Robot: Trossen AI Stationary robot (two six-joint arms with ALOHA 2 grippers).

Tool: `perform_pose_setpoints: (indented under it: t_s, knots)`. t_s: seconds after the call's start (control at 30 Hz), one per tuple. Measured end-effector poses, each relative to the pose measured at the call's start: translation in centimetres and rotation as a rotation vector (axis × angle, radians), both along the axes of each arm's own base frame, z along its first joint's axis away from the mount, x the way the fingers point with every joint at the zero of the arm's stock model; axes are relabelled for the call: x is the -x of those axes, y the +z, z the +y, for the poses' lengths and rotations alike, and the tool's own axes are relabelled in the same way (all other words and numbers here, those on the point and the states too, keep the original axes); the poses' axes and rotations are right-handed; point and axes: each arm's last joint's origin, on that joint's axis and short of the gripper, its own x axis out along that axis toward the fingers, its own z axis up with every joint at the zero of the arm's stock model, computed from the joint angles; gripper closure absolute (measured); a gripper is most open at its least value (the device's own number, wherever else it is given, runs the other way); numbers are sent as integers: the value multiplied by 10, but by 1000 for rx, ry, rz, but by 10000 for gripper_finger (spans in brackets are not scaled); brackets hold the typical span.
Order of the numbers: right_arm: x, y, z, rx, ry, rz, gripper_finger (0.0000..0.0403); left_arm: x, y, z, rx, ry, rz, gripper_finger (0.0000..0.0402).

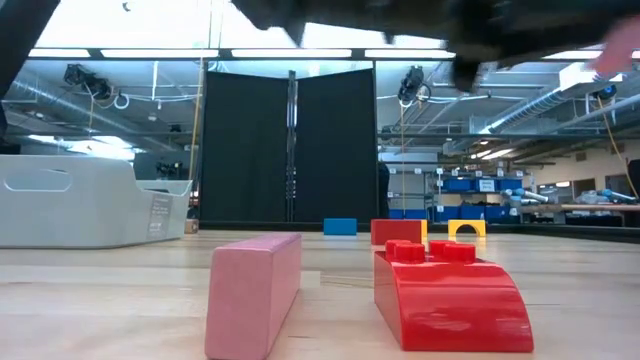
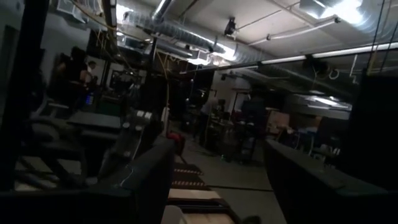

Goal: Sort blocks by size
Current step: Put the left pink block into the black bin

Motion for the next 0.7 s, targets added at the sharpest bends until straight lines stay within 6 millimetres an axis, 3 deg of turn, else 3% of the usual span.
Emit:
perform_pose_setpoints:
  t_s: [0.33,0.57,0.7]
  knots:
    - [7,3,4,14,-15,-2,147,-42,-13,-19,90,-195,-10,298]
    - [7,3,5,10,-17,-2,147,-51,-19,-23,148,-235,18,297]
    - [7,3,5,6,-25,2,147,-50,-25,-18,131,-231,106,235]
